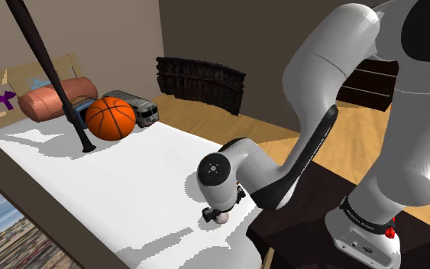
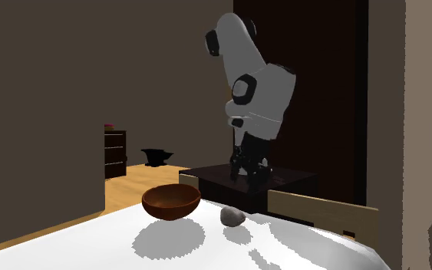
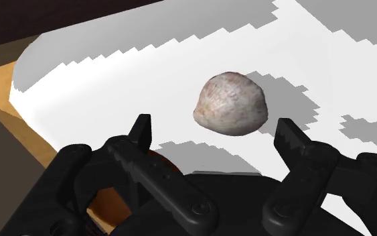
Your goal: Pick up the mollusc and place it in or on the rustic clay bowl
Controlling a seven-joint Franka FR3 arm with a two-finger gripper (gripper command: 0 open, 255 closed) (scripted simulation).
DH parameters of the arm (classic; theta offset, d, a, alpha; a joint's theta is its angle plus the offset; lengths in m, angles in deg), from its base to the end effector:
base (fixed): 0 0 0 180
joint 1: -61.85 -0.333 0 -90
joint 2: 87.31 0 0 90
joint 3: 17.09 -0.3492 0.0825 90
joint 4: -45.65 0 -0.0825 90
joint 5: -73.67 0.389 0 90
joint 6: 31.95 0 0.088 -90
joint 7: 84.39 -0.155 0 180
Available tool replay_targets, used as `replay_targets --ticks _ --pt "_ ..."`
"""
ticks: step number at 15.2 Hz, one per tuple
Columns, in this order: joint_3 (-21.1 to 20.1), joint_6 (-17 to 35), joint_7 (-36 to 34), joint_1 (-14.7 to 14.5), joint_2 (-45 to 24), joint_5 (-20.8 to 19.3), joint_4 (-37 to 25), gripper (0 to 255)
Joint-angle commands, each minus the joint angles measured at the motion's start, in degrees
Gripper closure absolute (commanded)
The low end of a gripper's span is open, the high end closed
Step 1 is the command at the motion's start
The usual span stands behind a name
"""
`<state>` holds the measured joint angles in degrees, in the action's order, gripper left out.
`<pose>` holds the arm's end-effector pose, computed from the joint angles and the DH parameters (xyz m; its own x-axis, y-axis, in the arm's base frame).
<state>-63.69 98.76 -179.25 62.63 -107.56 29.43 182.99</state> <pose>0.3365 0.3218 0.1747 0.9629 -0.2114 0.1676 -0.2543 -0.9187 0.3022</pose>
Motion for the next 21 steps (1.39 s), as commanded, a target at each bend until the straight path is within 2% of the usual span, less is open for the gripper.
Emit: replay_targets --ticks 1,2,10,18,19,21 --pt "3.35 -1.71 -5.13 -4.37 -6.12 -5.16 -3.76 0" --pt "4.91 -2.5 -6.89 -6.39 -8.87 -6.93 -5.79 0" --pt "9.33 0.26 -10.14 -7.96 -13.5 -12.76 -6.23 0" --pt "9.32 0.25 -10.14 -7.96 -13.49 -12.75 -6.23 0" --pt "9.32 0.25 -10.14 -7.96 -13.49 -12.75 -6.23 255" --pt "9.38 0.22 -10.07 -7.96 -13.59 -12.77 -6.37 255"
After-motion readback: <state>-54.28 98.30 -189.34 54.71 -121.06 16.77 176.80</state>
